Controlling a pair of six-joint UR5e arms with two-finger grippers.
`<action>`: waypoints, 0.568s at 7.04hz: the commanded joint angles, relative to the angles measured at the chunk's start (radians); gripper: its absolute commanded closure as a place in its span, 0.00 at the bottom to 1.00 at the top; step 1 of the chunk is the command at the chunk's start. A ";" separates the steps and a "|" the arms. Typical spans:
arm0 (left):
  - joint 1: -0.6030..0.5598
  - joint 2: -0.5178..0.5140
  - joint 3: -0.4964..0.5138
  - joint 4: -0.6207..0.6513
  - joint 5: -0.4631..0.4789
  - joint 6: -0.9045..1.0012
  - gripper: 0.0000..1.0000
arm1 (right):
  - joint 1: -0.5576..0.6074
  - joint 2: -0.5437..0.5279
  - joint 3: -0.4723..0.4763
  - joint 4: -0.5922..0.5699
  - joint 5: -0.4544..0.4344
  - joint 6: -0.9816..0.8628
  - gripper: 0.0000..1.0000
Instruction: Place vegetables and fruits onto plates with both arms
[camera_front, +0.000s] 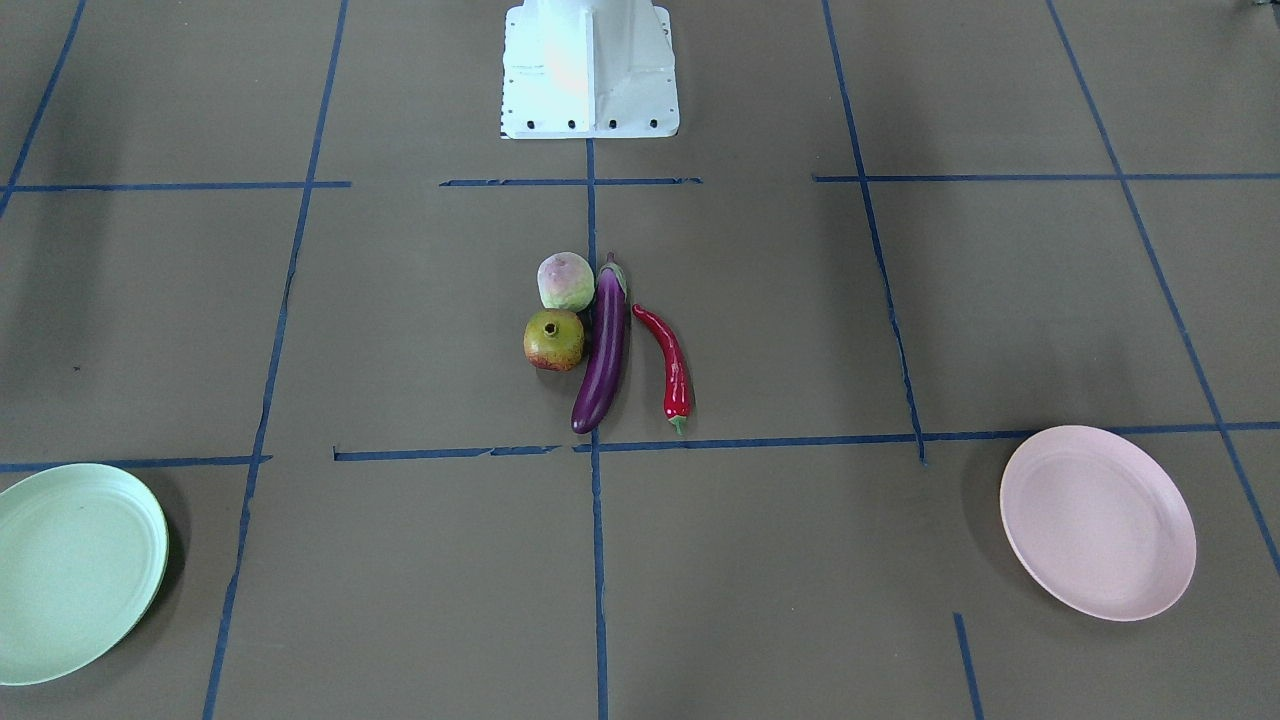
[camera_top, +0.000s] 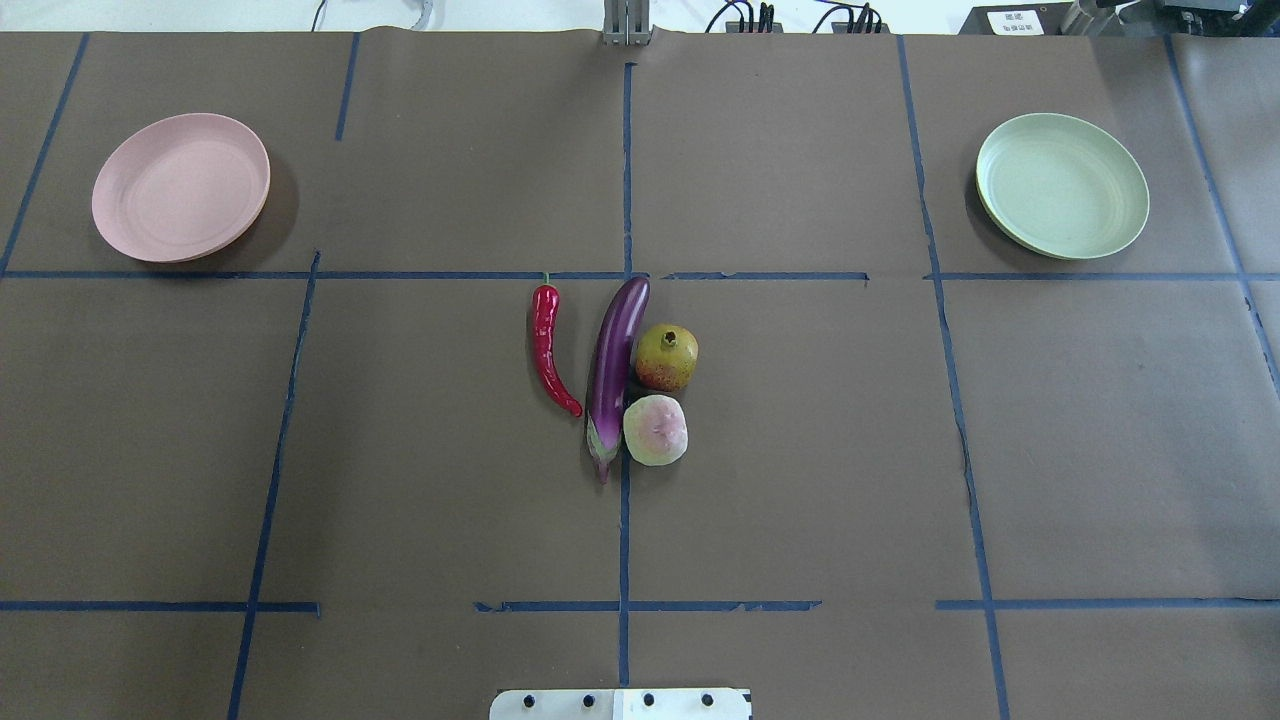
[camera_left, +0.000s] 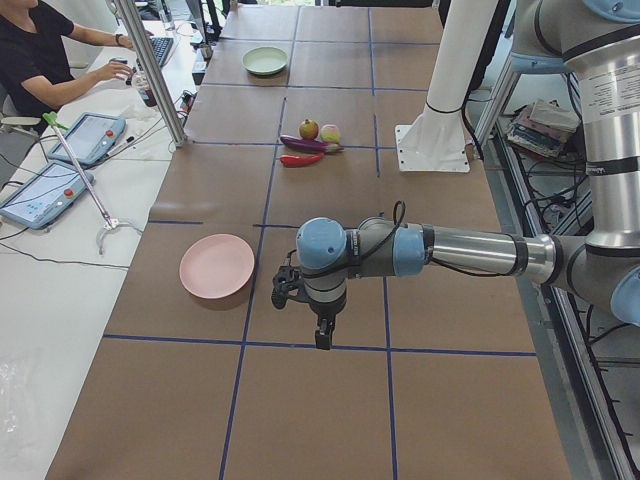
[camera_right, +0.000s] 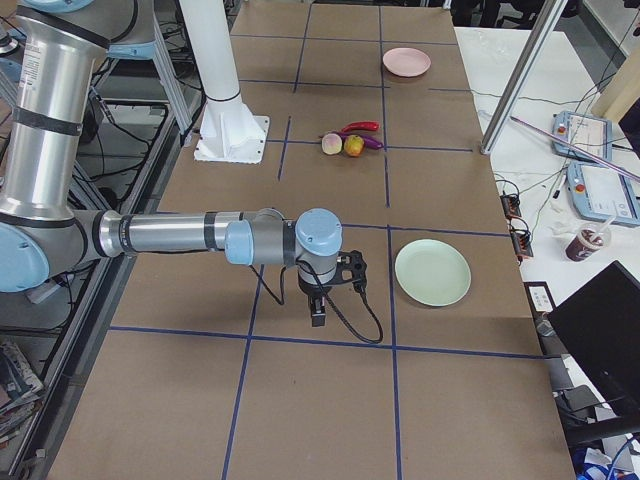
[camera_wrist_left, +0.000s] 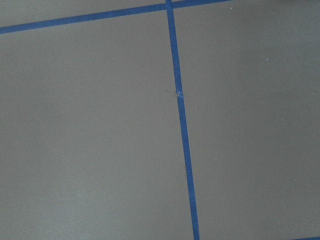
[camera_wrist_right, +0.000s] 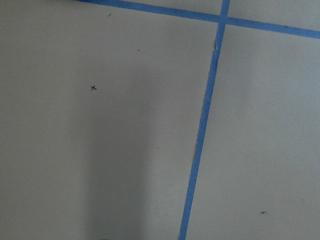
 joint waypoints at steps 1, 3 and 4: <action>0.000 -0.001 0.003 0.000 0.000 0.000 0.00 | 0.000 0.000 -0.002 0.001 0.000 0.000 0.00; 0.000 -0.001 0.003 0.000 0.000 0.000 0.00 | 0.000 0.000 -0.002 0.006 -0.001 -0.001 0.00; 0.000 -0.001 0.003 -0.002 0.000 0.000 0.00 | -0.002 0.003 -0.005 0.006 -0.003 -0.001 0.00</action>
